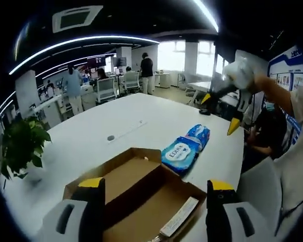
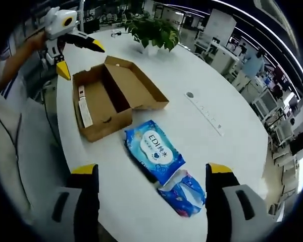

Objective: Operate the shoe box by opening the lid, removing the specified soft item, and placing it in the target area until the item is outside and the box remains undamaged.

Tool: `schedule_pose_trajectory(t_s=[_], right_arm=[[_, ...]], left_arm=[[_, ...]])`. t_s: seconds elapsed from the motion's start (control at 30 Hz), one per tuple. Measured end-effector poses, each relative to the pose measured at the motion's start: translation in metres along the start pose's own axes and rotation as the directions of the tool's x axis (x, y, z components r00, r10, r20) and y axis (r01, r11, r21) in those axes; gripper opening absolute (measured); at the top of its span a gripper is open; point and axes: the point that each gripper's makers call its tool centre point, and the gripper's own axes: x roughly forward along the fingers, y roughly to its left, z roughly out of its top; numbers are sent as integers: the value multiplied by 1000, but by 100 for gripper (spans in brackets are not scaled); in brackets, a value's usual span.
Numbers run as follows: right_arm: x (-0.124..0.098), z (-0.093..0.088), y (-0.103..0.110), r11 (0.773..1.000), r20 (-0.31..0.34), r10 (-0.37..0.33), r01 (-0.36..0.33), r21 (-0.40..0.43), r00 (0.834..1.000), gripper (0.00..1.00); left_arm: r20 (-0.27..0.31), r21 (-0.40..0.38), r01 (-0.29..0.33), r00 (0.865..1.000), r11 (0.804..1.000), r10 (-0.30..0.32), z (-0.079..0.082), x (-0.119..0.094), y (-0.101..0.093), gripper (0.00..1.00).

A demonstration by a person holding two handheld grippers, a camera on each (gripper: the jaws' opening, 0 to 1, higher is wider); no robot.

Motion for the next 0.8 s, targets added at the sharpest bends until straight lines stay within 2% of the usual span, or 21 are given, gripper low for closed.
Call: schedule_pose_trajectory(t_s=[0.1,0.4,0.6,0.8], right_arm=[[5,11,11,999,19,36,-36,-17,999,90],[23,36,38,985,38,132,-127,-115,990,89],[38,46,54,969,42,190,-180,-171,981,89],[58,53,66,950,19,240,-231,-211,971,87]], left_arm=[[0,-37,-37,999,999,37,-14,-15,11,89],[-10,-134,-147,989,980,147,-51,-52,39,94],[-52,-179,-207,978,962,201,-77,-66,54,98],[-95,-222,-233,972,947,217,-106,-71,61,98]])
